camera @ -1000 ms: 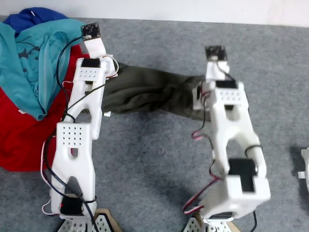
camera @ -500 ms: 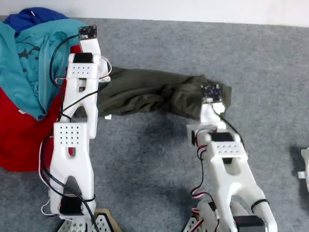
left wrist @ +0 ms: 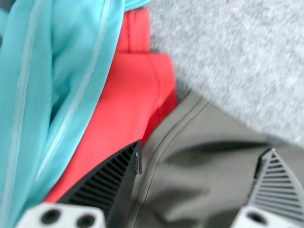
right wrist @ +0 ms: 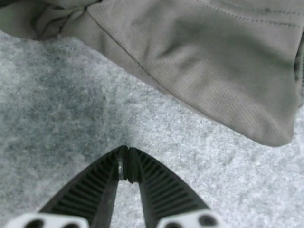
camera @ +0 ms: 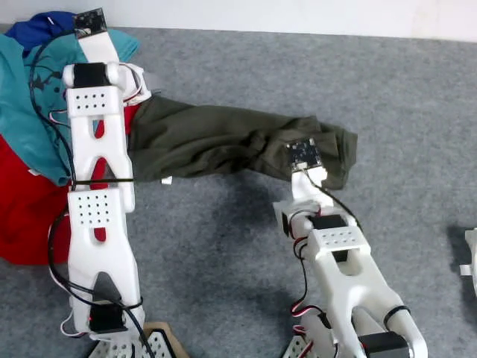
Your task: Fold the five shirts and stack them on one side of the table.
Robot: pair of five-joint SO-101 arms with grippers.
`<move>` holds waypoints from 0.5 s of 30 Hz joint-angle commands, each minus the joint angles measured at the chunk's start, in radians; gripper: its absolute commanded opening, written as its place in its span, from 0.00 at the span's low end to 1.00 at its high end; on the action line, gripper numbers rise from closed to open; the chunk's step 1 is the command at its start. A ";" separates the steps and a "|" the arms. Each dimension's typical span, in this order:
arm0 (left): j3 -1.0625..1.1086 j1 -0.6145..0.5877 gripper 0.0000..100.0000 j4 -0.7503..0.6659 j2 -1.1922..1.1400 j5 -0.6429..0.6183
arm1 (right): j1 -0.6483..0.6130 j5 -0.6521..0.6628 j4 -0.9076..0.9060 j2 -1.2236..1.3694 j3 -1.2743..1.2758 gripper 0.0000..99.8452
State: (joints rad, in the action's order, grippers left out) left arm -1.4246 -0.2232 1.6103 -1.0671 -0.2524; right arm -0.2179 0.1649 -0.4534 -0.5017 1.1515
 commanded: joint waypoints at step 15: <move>0.137 -0.048 0.07 0.127 -0.058 0.074 | -0.008 0.025 0.021 -0.021 -0.007 0.01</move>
State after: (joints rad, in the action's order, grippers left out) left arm -1.2896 -0.2662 1.7545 -1.1009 -0.1956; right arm -0.2179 0.1757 -0.4534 -0.5017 1.1515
